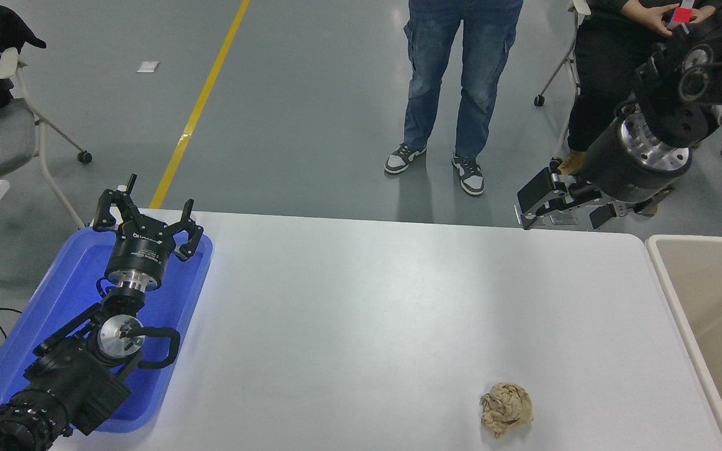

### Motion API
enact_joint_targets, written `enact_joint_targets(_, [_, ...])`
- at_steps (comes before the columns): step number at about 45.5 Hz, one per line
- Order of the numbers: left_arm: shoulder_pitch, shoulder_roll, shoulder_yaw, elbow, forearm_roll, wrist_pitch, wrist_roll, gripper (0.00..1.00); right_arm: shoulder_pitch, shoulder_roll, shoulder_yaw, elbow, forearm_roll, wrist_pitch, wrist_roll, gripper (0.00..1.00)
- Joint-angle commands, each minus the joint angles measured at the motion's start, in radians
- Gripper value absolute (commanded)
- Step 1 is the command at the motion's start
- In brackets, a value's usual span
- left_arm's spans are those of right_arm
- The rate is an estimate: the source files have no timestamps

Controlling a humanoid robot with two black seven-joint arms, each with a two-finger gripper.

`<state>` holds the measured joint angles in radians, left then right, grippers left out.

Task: Pick up paper ball place in dustbin

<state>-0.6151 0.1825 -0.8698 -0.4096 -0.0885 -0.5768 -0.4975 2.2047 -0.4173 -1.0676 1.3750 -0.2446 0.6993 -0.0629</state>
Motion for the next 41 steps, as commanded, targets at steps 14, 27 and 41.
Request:
enact_joint_targets(14, [0.000,0.000,0.000,0.000,0.000,0.000,-0.001,1.00,0.000,0.003,0.000,0.001,0.001,-0.001,0.000,1.00])
enact_joint_targets(27, [0.000,0.000,0.000,0.000,0.000,0.000,-0.001,1.00,0.000,0.009,0.000,-0.001,0.001,-0.001,0.000,1.00])
enact_joint_targets(41, [0.000,0.000,0.000,0.000,0.001,0.000,0.000,1.00,-0.010,0.017,-0.002,-0.007,-0.002,-0.001,0.000,1.00])
